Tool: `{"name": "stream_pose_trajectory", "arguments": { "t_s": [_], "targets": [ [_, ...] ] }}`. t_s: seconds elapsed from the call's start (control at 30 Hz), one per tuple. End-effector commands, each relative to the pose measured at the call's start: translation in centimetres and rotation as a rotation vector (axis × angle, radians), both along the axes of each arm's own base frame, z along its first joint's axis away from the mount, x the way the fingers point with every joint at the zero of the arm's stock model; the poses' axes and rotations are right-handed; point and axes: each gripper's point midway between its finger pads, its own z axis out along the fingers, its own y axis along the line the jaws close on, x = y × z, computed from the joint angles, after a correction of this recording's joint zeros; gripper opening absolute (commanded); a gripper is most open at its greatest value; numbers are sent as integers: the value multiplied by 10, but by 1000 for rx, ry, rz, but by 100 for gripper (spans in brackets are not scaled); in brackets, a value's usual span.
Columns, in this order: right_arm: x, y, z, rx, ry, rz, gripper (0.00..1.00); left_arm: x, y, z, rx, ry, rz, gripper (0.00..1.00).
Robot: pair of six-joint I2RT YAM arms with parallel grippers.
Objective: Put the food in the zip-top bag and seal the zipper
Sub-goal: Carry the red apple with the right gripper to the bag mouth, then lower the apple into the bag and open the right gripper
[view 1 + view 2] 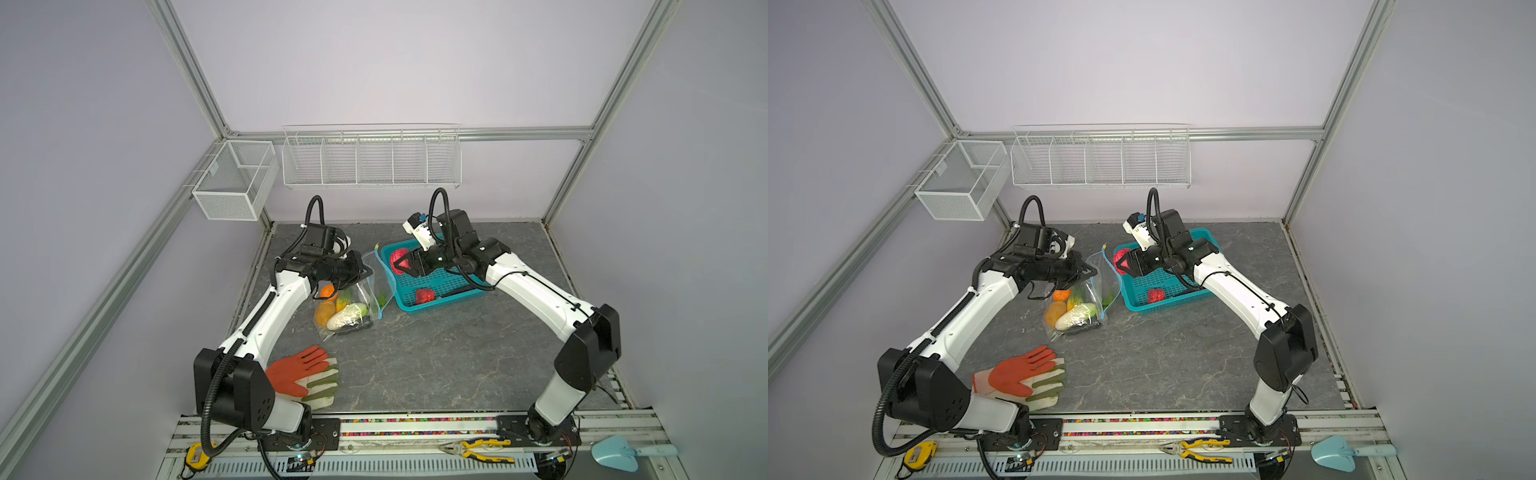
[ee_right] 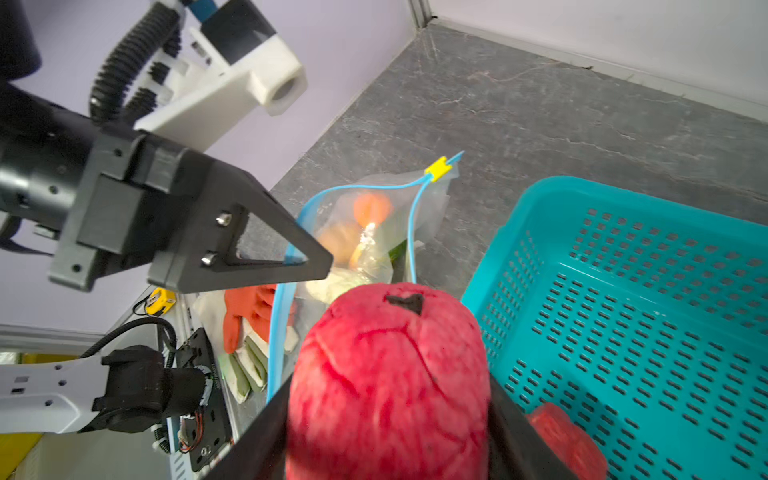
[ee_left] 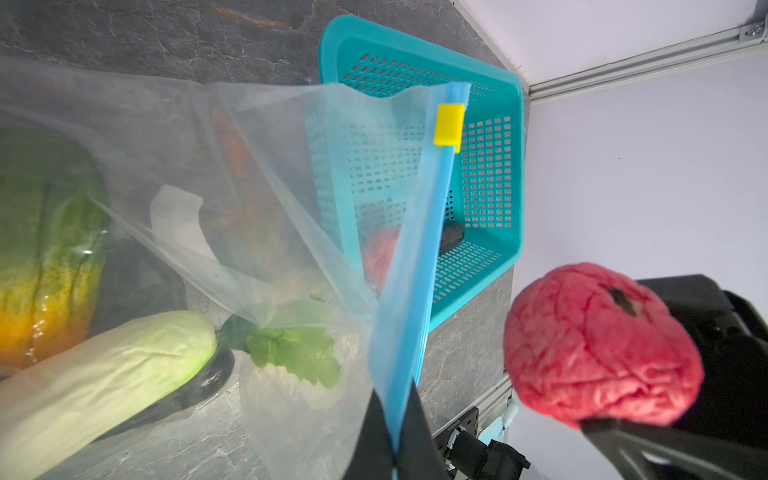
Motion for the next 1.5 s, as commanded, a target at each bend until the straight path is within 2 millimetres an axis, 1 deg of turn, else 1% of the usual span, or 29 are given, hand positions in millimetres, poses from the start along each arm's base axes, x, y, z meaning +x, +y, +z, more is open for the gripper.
{"name": "stream_pose_trajectory", "arguments": {
  "t_s": [0.0,0.37,0.57,0.7,0.83,0.97,1.2,1.47],
  "targets": [
    [-12,12,10,55,-11,38,59,-2,0,23,-7,-47,4,0],
    [-21,42,-15,52,22,92,58,-8,2,34,-13,-71,11,0],
    [-15,49,-37,22,44,92,58,-9,2,37,-15,-75,10,0],
    [-13,52,-48,4,60,95,58,-10,2,43,-20,-86,7,0],
    [-10,54,-53,-21,62,100,59,-10,2,48,-19,-95,2,0],
    [-9,56,-57,-40,62,101,63,-10,2,52,-20,-99,1,0],
    [-7,58,-60,-59,62,101,71,-12,2,50,-22,-96,0,0],
    [-8,58,-57,-59,55,102,77,-12,2,49,-22,-95,2,0]
  ]
}}
